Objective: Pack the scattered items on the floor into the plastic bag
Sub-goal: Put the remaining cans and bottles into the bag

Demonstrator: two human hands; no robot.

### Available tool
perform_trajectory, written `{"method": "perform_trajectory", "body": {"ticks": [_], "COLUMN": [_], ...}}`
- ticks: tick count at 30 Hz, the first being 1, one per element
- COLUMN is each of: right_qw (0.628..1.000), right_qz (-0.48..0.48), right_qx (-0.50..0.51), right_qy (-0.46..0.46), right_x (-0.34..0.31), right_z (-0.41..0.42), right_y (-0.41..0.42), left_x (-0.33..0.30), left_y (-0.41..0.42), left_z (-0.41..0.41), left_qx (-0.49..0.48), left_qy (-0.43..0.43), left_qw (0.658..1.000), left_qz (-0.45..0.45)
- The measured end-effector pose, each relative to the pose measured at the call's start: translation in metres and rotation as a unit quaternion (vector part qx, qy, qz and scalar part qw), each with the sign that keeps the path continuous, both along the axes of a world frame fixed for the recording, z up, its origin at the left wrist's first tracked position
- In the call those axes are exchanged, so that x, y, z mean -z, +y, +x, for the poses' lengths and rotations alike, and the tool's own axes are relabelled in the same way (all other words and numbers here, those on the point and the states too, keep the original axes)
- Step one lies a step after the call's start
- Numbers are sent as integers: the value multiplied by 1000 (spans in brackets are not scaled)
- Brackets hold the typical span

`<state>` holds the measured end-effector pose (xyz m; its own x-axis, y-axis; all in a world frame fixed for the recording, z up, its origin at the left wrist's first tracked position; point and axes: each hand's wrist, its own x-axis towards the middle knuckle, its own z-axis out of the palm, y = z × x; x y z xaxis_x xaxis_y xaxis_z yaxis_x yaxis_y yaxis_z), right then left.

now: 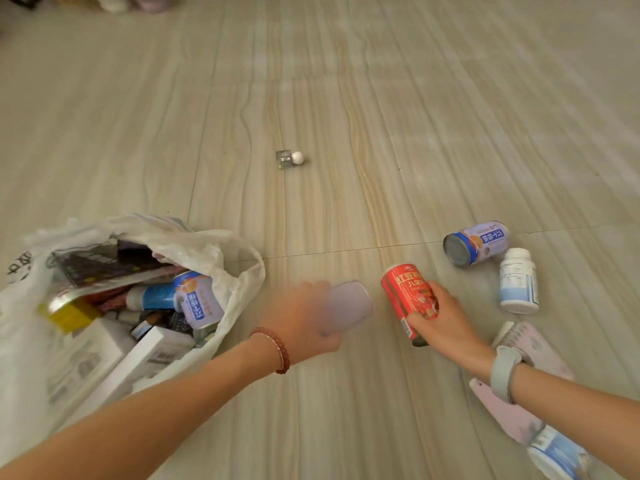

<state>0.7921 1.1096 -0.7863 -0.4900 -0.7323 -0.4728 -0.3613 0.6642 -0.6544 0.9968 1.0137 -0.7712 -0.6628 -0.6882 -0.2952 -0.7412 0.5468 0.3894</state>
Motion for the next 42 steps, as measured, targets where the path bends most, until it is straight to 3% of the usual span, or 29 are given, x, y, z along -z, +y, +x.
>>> {"method": "perform_trajectory", "body": {"ticks": [3, 7, 13, 16, 20, 26, 32, 35, 37, 39, 42], "right_qw": [996, 981, 954, 938, 931, 922, 852, 801, 788, 785, 829], "right_qz": [-34, -87, -119, -116, -106, -137, -197, -201, -196, -189, -187], "right_qx": [-44, -112, -223, -300, -345, -353, -456, -514, -527, -534, -495], "right_qy": [-63, -133, -160, -131, -52, 77, 167, 233, 252, 251, 180], "right_x": [-20, -40, -55, -59, -49, -41, -27, -21, -20, -20, -25], "right_z": [36, 89, 177, 220, 263, 292, 309, 301, 293, 285, 270], "right_y": [-13, -43, -93, -111, -122, -140, -152, -161, -163, -162, -157], "left_x": [-26, -42, -50, -43, -41, -30, -22, -22, -24, -28, -38], "left_y": [-6, -22, -35, -42, -52, -70, -68, -62, -60, -59, -59], "left_z": [62, 139, 222, 244, 253, 267, 273, 268, 260, 251, 234], "left_qx": [-29, -115, -244, -237, -242, -287, -321, -339, -338, -340, -333], "left_qy": [4, -71, -160, -205, -199, -182, -88, -70, -63, -59, -26], "left_qw": [997, 977, 935, 919, 900, 897, 907, 905, 909, 909, 911], "left_qz": [-70, -165, -200, -239, -303, -282, -257, -249, -236, -232, -242]}}
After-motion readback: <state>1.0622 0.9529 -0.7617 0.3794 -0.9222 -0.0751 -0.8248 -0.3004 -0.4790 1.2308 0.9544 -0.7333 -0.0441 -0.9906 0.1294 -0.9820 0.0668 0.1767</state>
